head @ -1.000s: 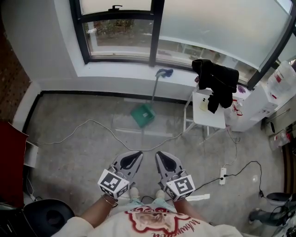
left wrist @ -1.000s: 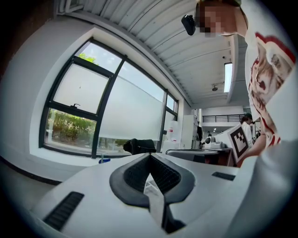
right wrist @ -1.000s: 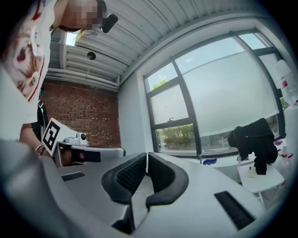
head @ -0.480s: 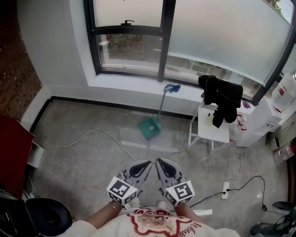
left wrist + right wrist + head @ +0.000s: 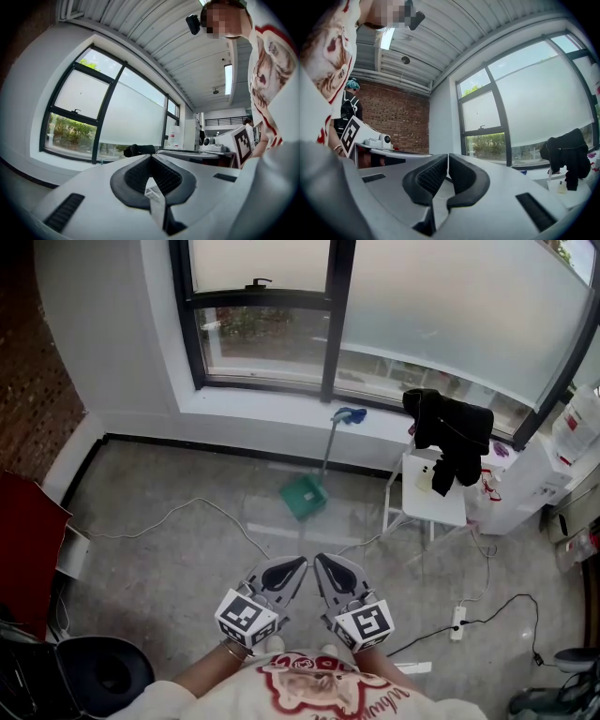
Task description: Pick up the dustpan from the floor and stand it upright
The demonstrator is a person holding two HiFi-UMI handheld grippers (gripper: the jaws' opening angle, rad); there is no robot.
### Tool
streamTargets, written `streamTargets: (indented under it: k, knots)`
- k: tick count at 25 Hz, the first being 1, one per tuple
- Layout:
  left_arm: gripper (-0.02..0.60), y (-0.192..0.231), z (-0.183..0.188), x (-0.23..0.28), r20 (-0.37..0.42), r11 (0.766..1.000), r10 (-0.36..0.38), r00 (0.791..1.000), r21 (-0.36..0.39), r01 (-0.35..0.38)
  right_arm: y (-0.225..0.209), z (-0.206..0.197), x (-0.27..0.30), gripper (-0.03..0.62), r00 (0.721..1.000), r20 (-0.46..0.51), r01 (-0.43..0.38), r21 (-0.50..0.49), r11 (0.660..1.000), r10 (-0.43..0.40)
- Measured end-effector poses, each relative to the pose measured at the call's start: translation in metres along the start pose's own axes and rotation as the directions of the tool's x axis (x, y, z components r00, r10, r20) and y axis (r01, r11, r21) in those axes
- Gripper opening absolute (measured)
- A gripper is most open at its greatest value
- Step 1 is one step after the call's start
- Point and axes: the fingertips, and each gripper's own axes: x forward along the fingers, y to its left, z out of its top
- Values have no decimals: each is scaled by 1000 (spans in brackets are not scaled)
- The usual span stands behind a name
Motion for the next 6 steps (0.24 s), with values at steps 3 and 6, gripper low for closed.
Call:
streamTargets:
  k: [3,6]
  knots:
    - [20,2,4,3,-1,1000,-9,1000,-1,9,-2,4,3,31,1000,5,3,-6,1000,-3]
    - [20,6,5,1,0,1000,-8,1000,0,8,0,6,8,31,1000,2,-1,-13,1000,1]
